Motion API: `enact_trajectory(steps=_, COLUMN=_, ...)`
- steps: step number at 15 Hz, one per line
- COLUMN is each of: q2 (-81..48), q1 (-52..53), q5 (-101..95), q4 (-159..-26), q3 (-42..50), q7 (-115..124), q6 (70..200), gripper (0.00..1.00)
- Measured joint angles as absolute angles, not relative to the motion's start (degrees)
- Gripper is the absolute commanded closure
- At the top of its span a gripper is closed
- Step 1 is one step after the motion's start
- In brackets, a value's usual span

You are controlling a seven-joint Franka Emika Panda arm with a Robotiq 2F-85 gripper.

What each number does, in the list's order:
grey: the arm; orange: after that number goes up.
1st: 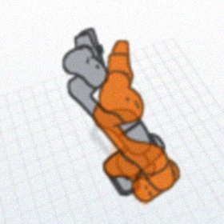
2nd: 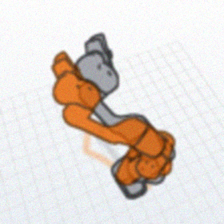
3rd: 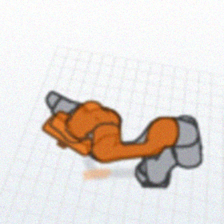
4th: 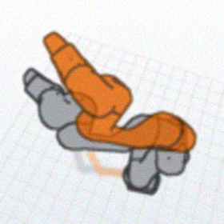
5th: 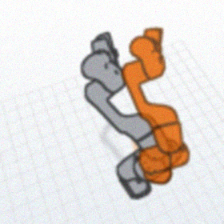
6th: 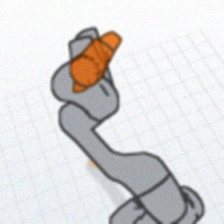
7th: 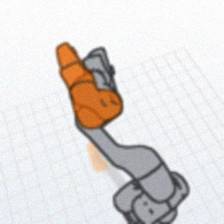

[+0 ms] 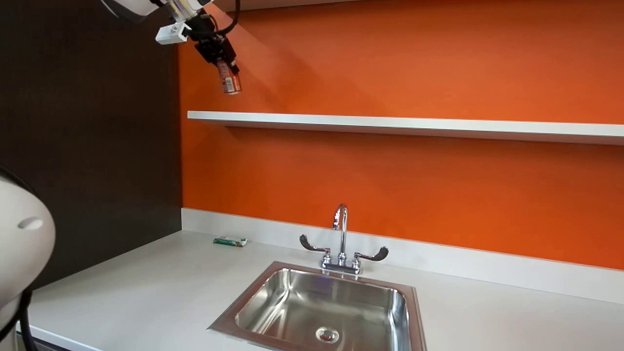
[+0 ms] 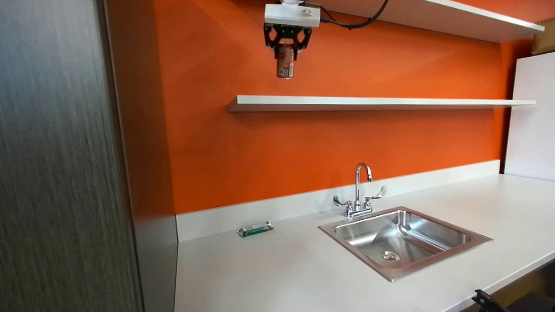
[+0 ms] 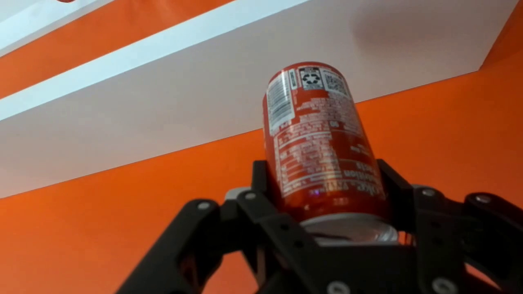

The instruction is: Put the red can on the bottom shelf

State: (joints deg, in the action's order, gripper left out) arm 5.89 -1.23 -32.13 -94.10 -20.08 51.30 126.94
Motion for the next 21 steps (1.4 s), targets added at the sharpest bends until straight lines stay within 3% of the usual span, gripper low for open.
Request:
enact_trajectory(steps=12, q2=-7.6, q1=9.1, q5=-32.9, q4=-78.0, q3=-12.3, q7=51.2, q6=116.8, gripper=0.62)
enact_trajectory(steps=21, q2=-11.6, q1=10.6, q5=-32.0, q4=-73.4, q3=-10.8, q7=51.0, q6=112.9, gripper=0.62)
